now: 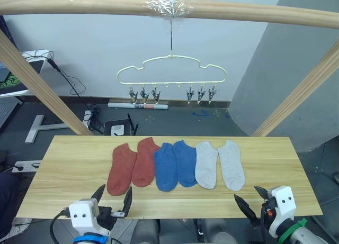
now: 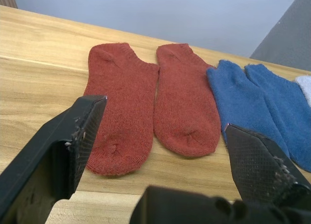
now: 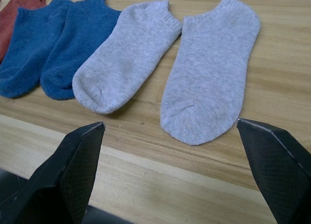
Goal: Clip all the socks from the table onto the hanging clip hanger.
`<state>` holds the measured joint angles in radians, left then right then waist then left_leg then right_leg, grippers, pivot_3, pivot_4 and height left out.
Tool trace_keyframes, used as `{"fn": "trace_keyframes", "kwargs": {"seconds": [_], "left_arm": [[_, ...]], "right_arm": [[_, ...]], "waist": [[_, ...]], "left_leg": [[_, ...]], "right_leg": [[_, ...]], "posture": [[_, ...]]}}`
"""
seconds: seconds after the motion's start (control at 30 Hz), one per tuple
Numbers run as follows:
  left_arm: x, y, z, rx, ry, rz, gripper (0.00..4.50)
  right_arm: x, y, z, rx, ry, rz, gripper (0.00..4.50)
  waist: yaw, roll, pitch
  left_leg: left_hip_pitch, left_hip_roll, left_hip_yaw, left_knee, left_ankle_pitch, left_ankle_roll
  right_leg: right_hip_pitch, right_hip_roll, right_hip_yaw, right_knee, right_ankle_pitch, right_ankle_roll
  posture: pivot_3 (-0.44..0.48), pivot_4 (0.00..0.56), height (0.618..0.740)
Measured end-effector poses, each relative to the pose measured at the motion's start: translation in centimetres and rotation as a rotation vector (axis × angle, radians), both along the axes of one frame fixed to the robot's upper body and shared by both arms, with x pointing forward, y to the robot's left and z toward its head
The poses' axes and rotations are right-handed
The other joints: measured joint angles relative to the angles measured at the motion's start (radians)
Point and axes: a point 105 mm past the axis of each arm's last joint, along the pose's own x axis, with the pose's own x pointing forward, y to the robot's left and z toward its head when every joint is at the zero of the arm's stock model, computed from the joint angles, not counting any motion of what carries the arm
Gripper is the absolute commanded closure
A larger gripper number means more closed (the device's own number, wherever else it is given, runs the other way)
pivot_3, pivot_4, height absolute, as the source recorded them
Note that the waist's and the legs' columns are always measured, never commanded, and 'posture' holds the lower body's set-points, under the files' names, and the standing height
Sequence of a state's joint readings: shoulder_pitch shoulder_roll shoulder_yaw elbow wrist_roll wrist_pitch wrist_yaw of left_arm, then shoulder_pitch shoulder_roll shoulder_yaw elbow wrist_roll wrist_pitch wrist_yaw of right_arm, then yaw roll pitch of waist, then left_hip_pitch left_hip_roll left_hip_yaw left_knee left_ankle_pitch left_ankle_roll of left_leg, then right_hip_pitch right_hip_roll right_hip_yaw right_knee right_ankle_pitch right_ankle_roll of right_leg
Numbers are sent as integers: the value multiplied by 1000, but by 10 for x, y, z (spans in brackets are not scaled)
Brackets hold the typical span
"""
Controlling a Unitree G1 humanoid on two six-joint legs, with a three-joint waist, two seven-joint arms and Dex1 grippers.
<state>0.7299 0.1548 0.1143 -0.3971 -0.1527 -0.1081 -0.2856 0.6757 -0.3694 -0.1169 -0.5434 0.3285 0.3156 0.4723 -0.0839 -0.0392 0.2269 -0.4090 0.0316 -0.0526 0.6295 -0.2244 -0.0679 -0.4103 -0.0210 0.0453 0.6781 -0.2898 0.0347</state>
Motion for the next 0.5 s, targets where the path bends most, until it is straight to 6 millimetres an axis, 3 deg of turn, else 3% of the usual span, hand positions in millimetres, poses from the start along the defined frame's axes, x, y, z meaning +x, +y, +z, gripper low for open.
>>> {"fn": "trace_keyframes", "kwargs": {"seconds": [0.5], "left_arm": [[2,-1,2,-8,-15,-5,9]], "right_arm": [[0,0,0,2,3,0,0]], "waist": [[0,0,0]], "left_leg": [[0,0,0,0,0,0]], "right_leg": [[0,0,0,0,0,0]], "posture": [[-134,225,740]]}}
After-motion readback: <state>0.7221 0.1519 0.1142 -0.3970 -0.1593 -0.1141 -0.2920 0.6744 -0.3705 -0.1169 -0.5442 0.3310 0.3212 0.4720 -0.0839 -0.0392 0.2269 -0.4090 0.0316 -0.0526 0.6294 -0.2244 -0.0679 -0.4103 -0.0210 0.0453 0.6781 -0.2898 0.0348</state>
